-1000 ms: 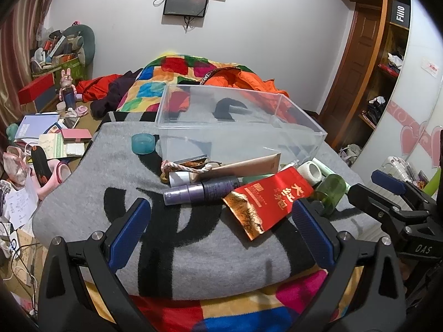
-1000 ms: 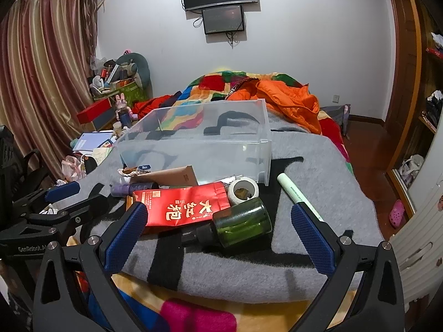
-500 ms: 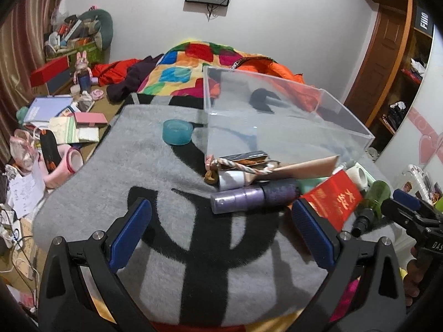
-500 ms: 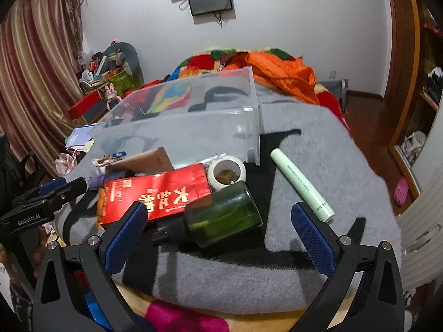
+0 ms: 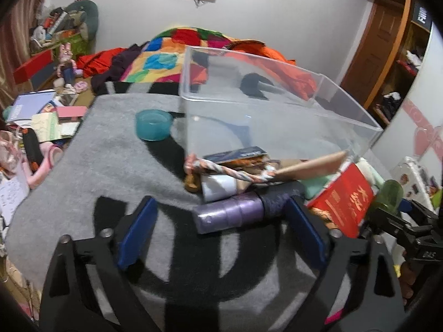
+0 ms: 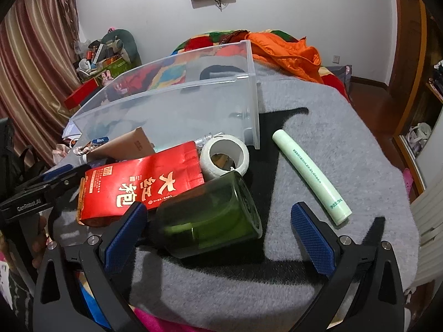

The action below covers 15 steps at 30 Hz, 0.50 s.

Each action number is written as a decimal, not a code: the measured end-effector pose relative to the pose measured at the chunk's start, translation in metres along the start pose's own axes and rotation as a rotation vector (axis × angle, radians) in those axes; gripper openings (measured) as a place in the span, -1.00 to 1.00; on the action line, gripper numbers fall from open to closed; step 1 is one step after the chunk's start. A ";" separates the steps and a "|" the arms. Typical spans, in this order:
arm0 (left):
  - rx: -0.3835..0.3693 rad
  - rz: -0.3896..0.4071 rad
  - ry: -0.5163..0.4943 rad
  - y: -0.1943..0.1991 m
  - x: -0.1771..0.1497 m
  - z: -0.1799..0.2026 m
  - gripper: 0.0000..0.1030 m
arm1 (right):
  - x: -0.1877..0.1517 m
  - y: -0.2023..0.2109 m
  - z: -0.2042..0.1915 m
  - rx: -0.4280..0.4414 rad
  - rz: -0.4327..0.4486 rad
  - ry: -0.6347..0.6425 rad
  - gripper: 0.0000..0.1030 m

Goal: Organize objects
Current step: 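Move both grippers toward the pile of items beside the clear box, then grasp the purple spray can with left gripper while right grasps the green bottle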

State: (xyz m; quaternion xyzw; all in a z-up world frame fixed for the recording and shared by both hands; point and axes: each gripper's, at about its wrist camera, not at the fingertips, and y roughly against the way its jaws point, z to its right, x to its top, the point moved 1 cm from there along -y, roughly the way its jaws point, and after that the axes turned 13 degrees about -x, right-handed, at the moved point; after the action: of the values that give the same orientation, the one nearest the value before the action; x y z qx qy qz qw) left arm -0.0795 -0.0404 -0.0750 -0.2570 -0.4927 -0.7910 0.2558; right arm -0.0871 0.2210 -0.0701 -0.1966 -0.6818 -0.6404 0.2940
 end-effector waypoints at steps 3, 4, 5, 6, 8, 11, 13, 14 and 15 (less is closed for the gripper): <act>-0.008 0.001 -0.023 0.001 -0.002 0.005 0.57 | 0.000 0.003 0.000 -0.005 0.023 0.014 0.98; -0.014 0.000 -0.029 0.001 -0.003 0.007 0.45 | 0.000 0.004 0.000 -0.004 0.029 0.020 0.98; -0.029 -0.006 -0.034 0.001 -0.004 0.009 0.31 | 0.000 0.004 0.000 0.001 0.033 0.024 0.96; -0.036 -0.011 -0.036 0.001 -0.005 0.011 0.27 | 0.000 0.005 0.000 0.007 0.035 0.026 0.87; -0.030 -0.014 -0.051 0.001 -0.007 0.014 0.12 | 0.001 0.004 -0.001 0.025 0.030 0.033 0.74; -0.030 -0.028 -0.068 0.003 -0.012 0.020 -0.14 | 0.001 0.005 -0.003 0.047 0.029 0.036 0.57; -0.049 -0.036 -0.070 0.009 -0.017 0.024 -0.25 | 0.001 0.006 -0.005 0.054 0.032 0.044 0.43; -0.054 -0.037 -0.074 0.012 -0.020 0.026 -0.28 | 0.001 0.008 -0.006 0.057 0.036 0.049 0.40; -0.063 -0.039 -0.080 0.015 -0.023 0.028 -0.30 | 0.000 0.009 -0.006 0.057 0.038 0.053 0.37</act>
State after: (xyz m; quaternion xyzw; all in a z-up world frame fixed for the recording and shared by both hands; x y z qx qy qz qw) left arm -0.0487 -0.0172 -0.0693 -0.2867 -0.4824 -0.8000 0.2125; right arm -0.0810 0.2156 -0.0633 -0.1841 -0.6879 -0.6199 0.3296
